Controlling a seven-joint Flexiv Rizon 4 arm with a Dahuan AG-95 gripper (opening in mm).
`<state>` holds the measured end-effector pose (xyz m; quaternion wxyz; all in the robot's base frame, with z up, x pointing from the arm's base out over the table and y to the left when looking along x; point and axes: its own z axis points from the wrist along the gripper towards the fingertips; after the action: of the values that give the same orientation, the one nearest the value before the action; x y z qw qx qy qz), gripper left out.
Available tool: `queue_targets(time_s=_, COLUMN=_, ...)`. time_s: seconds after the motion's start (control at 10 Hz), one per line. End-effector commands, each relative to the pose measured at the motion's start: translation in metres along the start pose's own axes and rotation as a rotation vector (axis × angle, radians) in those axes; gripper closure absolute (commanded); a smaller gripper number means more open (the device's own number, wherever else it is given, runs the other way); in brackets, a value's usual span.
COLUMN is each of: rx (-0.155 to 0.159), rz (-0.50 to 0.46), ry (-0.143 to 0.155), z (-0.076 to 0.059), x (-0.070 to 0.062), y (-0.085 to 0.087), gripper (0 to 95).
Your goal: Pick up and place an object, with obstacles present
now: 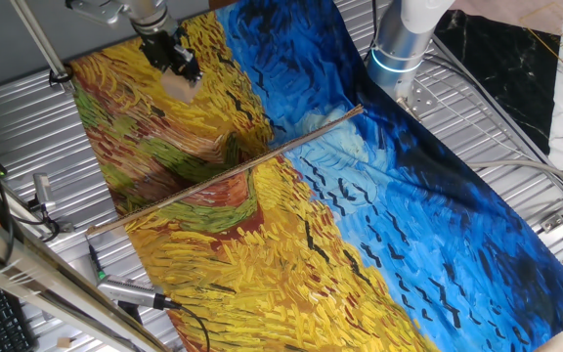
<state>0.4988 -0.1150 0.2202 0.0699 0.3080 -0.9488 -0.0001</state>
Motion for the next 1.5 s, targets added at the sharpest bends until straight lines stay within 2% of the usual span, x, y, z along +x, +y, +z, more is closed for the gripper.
queue_targets(time_s=0.1, rx=0.000, rz=0.025, ry=-0.001, z=-0.024, x=0.004, y=0.027, gripper=95.0)
queue_targets(time_s=0.2, rx=0.000, rz=0.030, ry=0.000, z=-0.027, x=0.004, y=0.031, gripper=95.0)
queue_targets(time_s=0.4, rx=0.001, rz=0.049, ry=0.002, z=-0.043, x=0.007, y=0.055, gripper=95.0)
queue_targets(time_s=0.6, rx=0.001, rz=0.053, ry=0.002, z=-0.046, x=0.008, y=0.061, gripper=95.0)
queue_targets(time_s=0.8, rx=0.002, rz=0.028, ry=-0.005, z=-0.045, x=0.007, y=0.058, gripper=95.0)
queue_targets(time_s=1.0, rx=0.002, rz=0.019, ry=0.000, z=-0.036, x=0.007, y=0.042, gripper=95.0)
queue_targets(time_s=1.5, rx=0.000, rz=-0.024, ry=-0.013, z=-0.036, x=0.007, y=0.042, gripper=95.0)
